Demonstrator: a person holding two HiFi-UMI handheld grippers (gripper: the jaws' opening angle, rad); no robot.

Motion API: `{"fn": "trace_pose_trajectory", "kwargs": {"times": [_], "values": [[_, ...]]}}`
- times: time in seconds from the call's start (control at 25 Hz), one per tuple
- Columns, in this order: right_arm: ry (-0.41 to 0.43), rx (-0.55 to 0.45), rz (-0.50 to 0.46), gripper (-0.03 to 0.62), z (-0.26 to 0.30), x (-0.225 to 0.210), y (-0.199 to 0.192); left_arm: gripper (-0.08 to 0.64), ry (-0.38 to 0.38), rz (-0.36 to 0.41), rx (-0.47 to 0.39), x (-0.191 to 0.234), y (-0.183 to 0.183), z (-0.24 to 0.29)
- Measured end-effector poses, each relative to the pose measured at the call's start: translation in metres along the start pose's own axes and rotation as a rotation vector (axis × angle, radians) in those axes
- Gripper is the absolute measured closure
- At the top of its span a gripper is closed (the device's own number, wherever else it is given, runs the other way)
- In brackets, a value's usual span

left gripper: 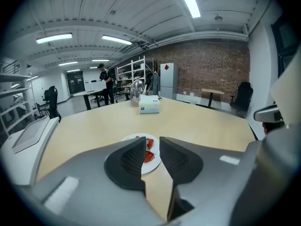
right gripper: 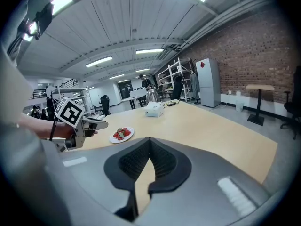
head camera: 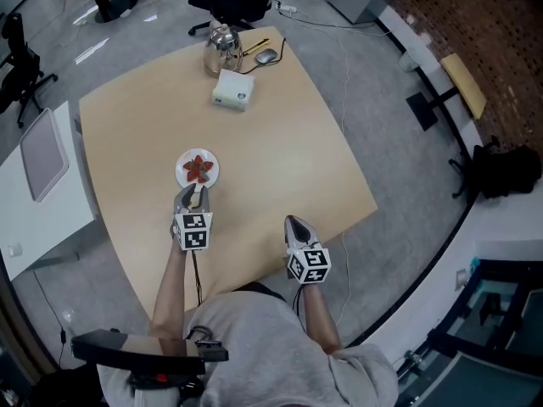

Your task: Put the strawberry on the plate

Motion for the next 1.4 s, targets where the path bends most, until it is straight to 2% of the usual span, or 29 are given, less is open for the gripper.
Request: {"fn": "trace_pose_trajectory", "kwargs": {"times": [0.36, 0.64, 1.12, 1.4], "values": [[0.028, -0.039, -0.018, 0.586, -0.019, 0.026, 0.001, 0.493, 0.002, 0.011, -0.123, -0.004, 0.024, -0.06], [0.048, -0.065, -0.028, 0.586, -0.034, 0.05, 0.001, 0.525, 0.023, 0.017, -0.193, -0.001, 0.025, -0.11], [0.116, -0.116, -0.072, 0.586, -0.055, 0.101, 0.004, 0.54, 0.074, -0.008, -0.248, 0.011, 0.007, -0.185], [0.126, -0.143, -0.1, 0.586, -0.077, 0.125, 0.006, 0.54, 0.092, -0.041, -0.258, 0.016, -0.012, -0.228]]}}
Point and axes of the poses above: the fingertips, and each gripper's own axes: z forward along the fingers, x to its left, y out of its top, the point moved 4 cm from there along -z, backward along the fingers, and after that the axes turned 1 degree about -z, right-handed, at the moved point
